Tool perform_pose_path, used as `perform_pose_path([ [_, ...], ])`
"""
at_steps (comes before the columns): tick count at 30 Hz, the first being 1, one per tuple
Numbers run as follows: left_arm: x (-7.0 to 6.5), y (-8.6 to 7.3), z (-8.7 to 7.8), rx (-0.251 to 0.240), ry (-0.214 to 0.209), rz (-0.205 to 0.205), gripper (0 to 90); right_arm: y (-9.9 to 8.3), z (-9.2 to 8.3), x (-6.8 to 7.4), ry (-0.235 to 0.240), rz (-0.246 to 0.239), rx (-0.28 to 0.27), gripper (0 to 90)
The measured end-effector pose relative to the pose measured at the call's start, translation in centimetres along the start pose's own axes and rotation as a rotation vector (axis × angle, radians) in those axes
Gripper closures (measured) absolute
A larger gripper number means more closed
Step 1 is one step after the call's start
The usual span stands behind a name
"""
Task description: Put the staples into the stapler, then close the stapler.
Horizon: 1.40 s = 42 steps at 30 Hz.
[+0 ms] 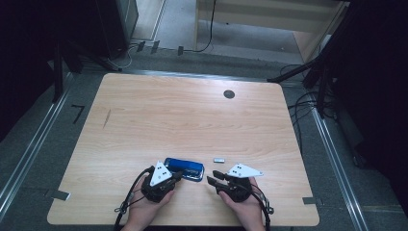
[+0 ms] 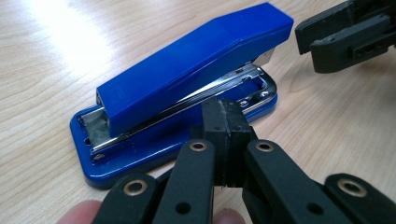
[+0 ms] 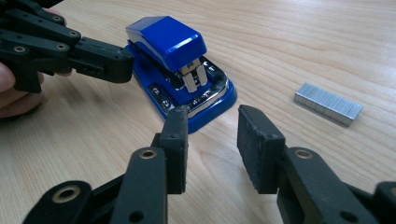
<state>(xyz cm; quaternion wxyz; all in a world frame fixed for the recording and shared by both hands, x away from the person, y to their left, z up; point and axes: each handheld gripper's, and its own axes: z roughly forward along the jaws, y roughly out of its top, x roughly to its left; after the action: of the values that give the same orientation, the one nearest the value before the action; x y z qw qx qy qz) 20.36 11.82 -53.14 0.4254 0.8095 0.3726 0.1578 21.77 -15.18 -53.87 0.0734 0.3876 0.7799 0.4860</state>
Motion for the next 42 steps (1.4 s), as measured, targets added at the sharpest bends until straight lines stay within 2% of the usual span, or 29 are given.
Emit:
perform_pose_path([
  [7,0.1,0.2,0.3,0.013,0.003,-0.002,90.0,-0.1,0.3,-0.1,-0.002,0.005,0.009,72.9],
  [9,0.2,0.2,0.4,0.020,0.014,-0.021,90.0,0.1,0.7,0.0,-0.006,0.000,0.008,77.2],
  [13,0.4,0.2,0.4,0.022,0.025,-0.032,90.0,0.4,1.0,0.2,-0.005,-0.005,0.005,83.4],
  [16,0.4,0.3,0.5,0.034,0.021,-0.032,90.0,0.7,1.7,0.6,-0.040,-0.024,0.015,90.0],
  [20,0.2,0.3,0.6,0.035,0.030,-0.014,90.0,0.9,2.1,0.8,-0.046,-0.030,0.015,90.0],
  [22,0.2,0.4,0.6,0.037,0.024,-0.007,90.0,0.9,2.1,1.1,-0.060,-0.055,0.007,90.0],
  [27,0.2,0.4,0.7,0.028,0.022,0.004,90.0,1.2,2.4,1.4,-0.071,-0.080,0.010,90.0],
  [39,0.5,0.6,0.9,0.033,0.013,-0.006,90.0,0.7,2.8,1.4,-0.053,-0.078,0.042,90.0],
  [42,0.4,0.6,1.0,0.033,0.016,0.016,90.0,0.6,2.7,1.5,-0.052,-0.086,0.043,90.0],
])
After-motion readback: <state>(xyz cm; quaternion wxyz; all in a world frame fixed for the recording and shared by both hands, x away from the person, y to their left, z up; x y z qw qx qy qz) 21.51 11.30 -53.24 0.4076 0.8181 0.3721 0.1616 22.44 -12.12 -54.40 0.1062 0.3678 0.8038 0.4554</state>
